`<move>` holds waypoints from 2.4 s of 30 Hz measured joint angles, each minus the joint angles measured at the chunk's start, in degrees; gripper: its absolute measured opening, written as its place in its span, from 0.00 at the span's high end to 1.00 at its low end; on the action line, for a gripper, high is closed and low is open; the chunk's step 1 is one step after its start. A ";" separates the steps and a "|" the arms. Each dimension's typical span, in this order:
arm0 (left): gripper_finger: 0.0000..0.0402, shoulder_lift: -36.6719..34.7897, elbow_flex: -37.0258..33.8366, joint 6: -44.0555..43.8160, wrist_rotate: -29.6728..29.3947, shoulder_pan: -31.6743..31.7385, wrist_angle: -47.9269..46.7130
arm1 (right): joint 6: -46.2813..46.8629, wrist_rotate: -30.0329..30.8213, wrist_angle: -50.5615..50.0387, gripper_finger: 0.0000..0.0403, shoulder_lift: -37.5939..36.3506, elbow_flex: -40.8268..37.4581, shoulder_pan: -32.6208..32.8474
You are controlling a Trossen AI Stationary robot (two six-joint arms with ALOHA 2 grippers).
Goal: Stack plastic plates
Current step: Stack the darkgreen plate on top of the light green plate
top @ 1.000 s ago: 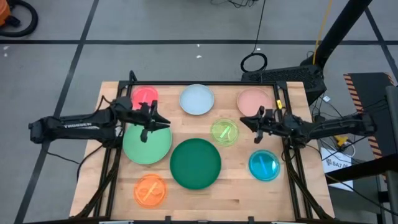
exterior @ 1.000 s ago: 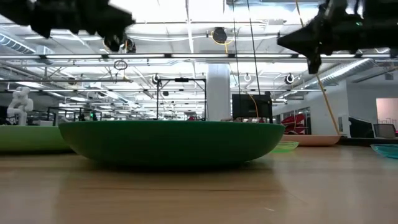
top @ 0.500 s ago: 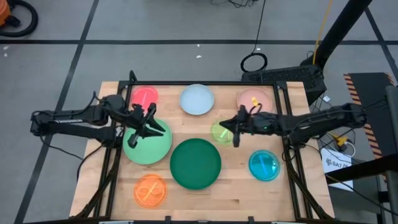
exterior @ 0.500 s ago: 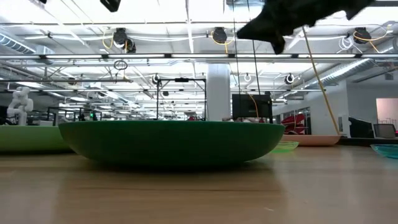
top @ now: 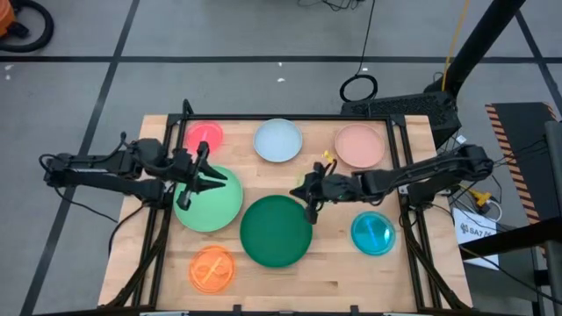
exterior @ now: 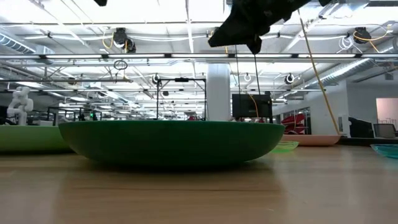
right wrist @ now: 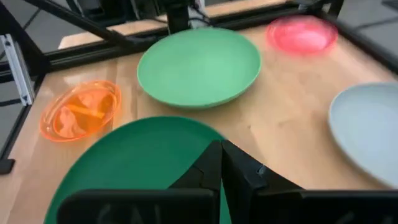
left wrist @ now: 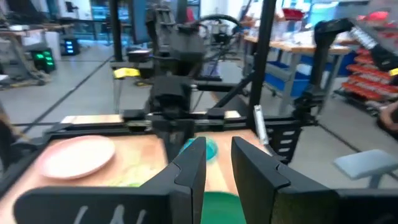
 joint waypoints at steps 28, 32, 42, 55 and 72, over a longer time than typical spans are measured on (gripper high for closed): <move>0.79 -7.01 0.00 4.39 -2.73 -0.64 -7.59 | 75.90 -17.71 -45.45 0.99 5.60 13.87 4.06; 0.79 -7.01 0.00 5.92 -2.77 -0.64 -7.37 | 80.24 -17.60 -44.29 0.99 6.79 13.85 4.96; 0.79 -7.01 0.00 8.59 -2.79 -0.53 -7.61 | 74.55 -17.94 -28.68 0.99 17.23 14.56 5.23; 0.79 -7.01 0.00 7.74 -2.79 -0.53 -7.97 | 54.25 -11.17 -51.23 0.99 25.70 34.87 2.56; 0.79 -7.01 -0.02 5.19 -2.77 -0.53 -10.10 | 47.36 -11.72 -57.86 0.99 26.03 35.05 1.01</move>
